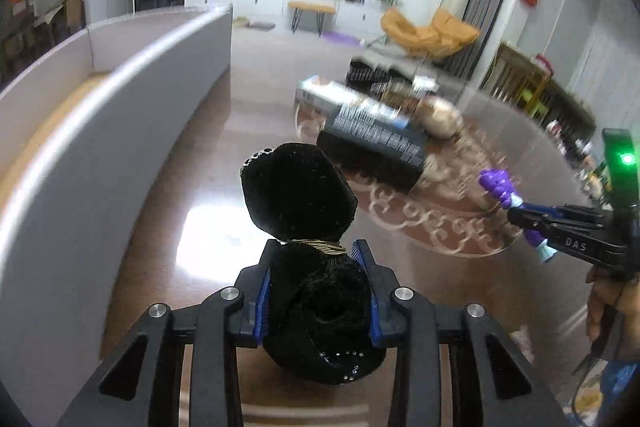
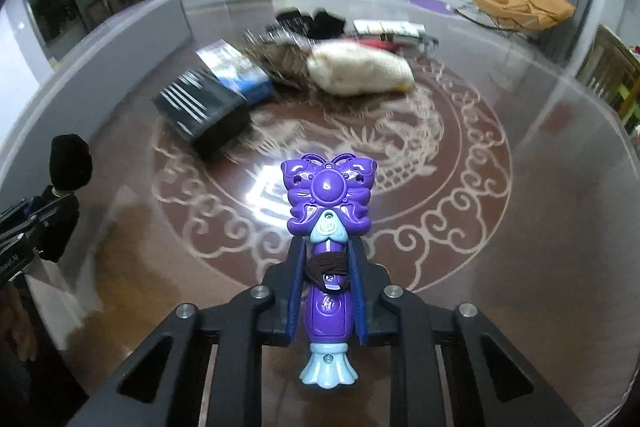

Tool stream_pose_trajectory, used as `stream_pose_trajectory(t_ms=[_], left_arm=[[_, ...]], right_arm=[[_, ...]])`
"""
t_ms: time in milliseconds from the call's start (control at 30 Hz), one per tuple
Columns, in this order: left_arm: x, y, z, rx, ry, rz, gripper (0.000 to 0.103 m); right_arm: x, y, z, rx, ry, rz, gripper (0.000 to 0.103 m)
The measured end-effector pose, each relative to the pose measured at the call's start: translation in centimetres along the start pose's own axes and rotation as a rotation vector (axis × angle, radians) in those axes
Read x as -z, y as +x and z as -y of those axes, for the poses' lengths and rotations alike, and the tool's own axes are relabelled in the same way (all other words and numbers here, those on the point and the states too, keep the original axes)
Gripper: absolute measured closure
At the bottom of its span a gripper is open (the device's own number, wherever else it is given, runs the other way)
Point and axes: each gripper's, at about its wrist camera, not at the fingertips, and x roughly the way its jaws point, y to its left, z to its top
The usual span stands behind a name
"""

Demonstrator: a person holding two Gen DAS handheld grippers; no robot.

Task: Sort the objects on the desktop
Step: 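Carry both items into the white enclosure and open both tools to drop them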

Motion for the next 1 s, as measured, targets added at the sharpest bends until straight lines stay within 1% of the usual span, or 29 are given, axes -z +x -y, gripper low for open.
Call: stream_pose_trajectory(t_ms=[67, 133, 200, 300, 367, 400, 467, 500, 567, 600, 633, 733, 800, 867, 900, 933, 967, 1000], left_arm=[[-0.4, -2.1, -0.2, 0.017, -0.004, 0.035, 0.067], [-1.5, -4.5, -0.9, 0.03, -0.011, 0.077, 0.067], [-2.5, -6.9, -2.2, 0.025, -0.017, 0.115, 0.067], [-4.2, -9.8, -5.8, -0.015, -0.047, 0.154, 0.067], [-5.1, -10.9, -9.1, -0.077, -0.075, 0.165, 0.067], [-5.6, -11.3, -11.4, -0.117, -0.098, 0.16, 0.067], [-6.0, -11.2, -14.7, -0.165, -0.135, 0.141, 0.067], [-6.1, -11.0, -16.9, -0.205, -0.159, 0.121, 0.067], [-6.2, -10.4, -19.6, -0.251, -0.188, 0.086, 0.067], [-6.1, -10.0, -21.0, -0.26, -0.189, 0.06, 0.067], [-5.9, -9.4, -22.5, -0.275, -0.213, 0.037, 0.067], [-5.3, -7.8, -24.7, -0.302, -0.24, -0.02, 0.067], [-4.6, -6.7, -25.4, -0.313, -0.244, -0.054, 0.067], [-4.1, -5.9, -25.9, -0.314, -0.249, -0.078, 0.067], [-3.6, -5.6, -26.0, -0.316, -0.25, -0.093, 0.063], [-3.5, -5.2, -26.1, -0.321, -0.253, -0.11, 0.063], [-3.6, -5.1, -26.1, -0.321, -0.258, -0.117, 0.058], [-3.6, -5.2, -26.1, -0.33, -0.258, -0.116, 0.047]], right_arm=[[-0.6, -1.6, -0.2, -0.023, -0.004, 0.029, 0.081], [-1.7, -3.6, -1.4, -0.065, -0.009, 0.06, 0.081], [-3.4, -5.2, -3.6, -0.115, -0.035, 0.091, 0.081], [-5.8, -6.2, -8.2, -0.186, -0.097, 0.115, 0.081], [-7.7, -6.2, -12.6, -0.26, -0.141, 0.122, 0.081], [-8.5, -6.2, -14.6, -0.291, -0.16, 0.124, 0.081], [-10.2, -5.8, -19.5, -0.362, -0.207, 0.134, 0.081], [-10.9, -5.6, -21.9, -0.396, -0.232, 0.141, 0.081], [-12.2, -4.9, -27.4, -0.461, -0.284, 0.152, 0.081], [-12.5, -4.2, -29.4, -0.48, -0.302, 0.15, 0.081], [-12.8, -3.5, -31.2, -0.493, -0.32, 0.143, 0.081], [-13.4, -0.2, -36.3, -0.496, -0.371, 0.099, 0.081], [-13.3, 2.1, -38.4, -0.475, -0.4, 0.062, 0.081], [-13.3, 4.3, -39.4, -0.454, -0.419, 0.032, 0.081], [-13.2, 5.5, -39.9, -0.447, -0.423, 0.014, 0.08], [-13.3, 6.2, -40.3, -0.444, -0.424, -0.003, 0.078], [-13.3, 6.8, -40.6, -0.441, -0.426, -0.022, 0.074], [-13.2, 7.1, -40.8, -0.44, -0.425, -0.039, 0.062]])
